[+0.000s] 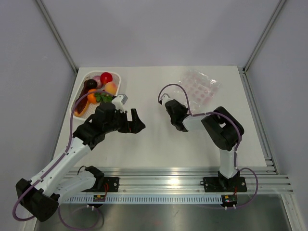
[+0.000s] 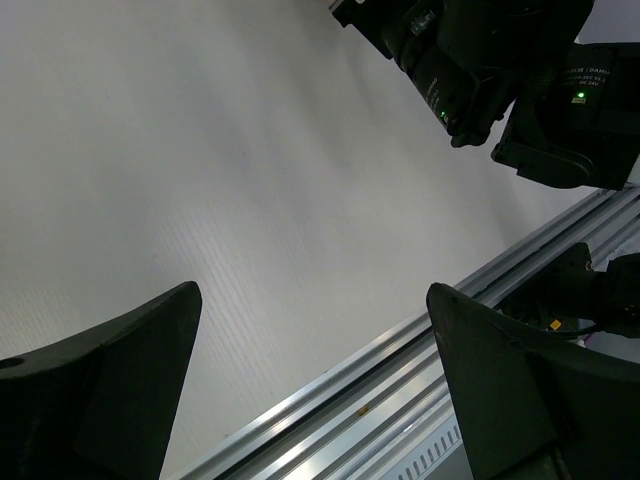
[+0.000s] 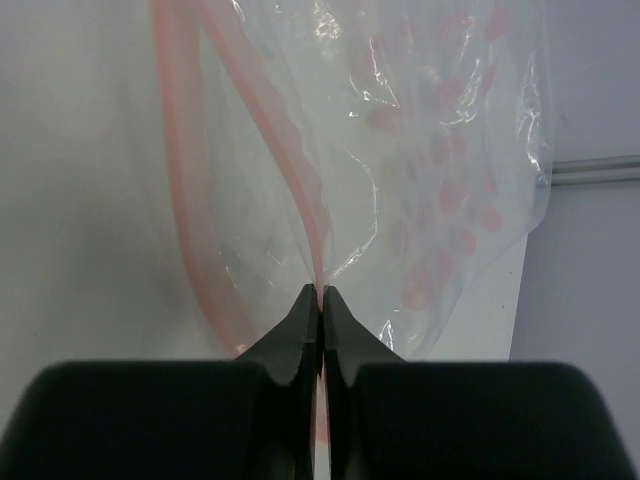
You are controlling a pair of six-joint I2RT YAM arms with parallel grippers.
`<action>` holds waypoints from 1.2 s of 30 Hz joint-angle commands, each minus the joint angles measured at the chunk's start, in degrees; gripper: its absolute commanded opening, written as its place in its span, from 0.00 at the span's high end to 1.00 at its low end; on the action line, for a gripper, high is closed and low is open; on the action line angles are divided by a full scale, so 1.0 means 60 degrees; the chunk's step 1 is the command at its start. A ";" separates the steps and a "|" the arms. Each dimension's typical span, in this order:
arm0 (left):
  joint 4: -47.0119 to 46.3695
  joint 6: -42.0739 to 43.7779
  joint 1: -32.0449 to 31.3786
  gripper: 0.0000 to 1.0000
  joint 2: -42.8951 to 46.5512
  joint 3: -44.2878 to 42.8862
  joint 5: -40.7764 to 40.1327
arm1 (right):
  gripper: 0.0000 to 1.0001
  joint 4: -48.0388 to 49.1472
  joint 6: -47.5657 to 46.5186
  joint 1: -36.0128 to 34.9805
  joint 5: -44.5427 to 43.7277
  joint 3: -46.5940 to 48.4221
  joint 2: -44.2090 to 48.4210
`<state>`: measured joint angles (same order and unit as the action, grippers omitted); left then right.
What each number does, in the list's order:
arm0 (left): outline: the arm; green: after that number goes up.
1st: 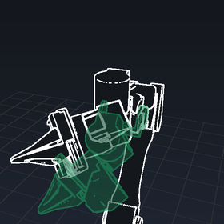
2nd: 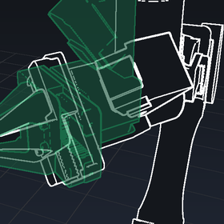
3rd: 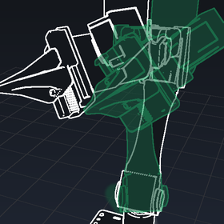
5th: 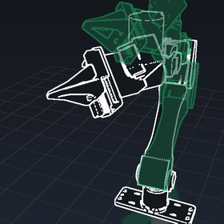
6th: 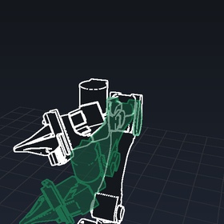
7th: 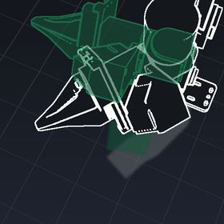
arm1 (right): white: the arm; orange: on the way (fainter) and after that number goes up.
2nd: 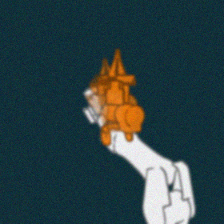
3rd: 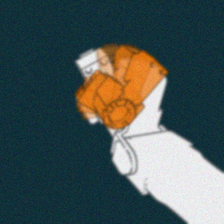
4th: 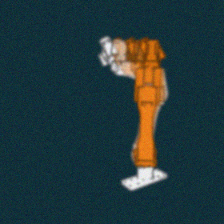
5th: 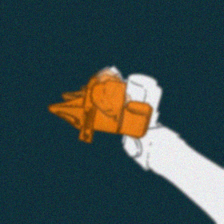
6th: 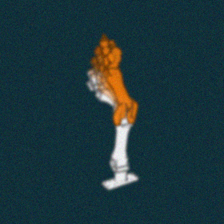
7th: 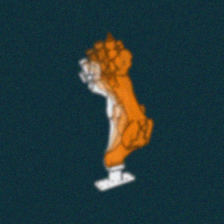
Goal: Place the food in the zip-top bag and seal the zipper
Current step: Pick up the zipper food storage bag at the center of the board.
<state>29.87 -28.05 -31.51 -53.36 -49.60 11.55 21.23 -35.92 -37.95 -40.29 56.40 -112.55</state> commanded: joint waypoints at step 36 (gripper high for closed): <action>-0.4069 -0.2047 -0.0344 0.11 -0.2779 -0.1298 0.1327 | 1.00 -0.9603 1.1142 -0.0076 0.6334 0.3974 0.4447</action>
<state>11.88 -37.60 -32.40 -68.29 -54.54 17.41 -35.48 25.98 -38.04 -5.48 79.37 -88.23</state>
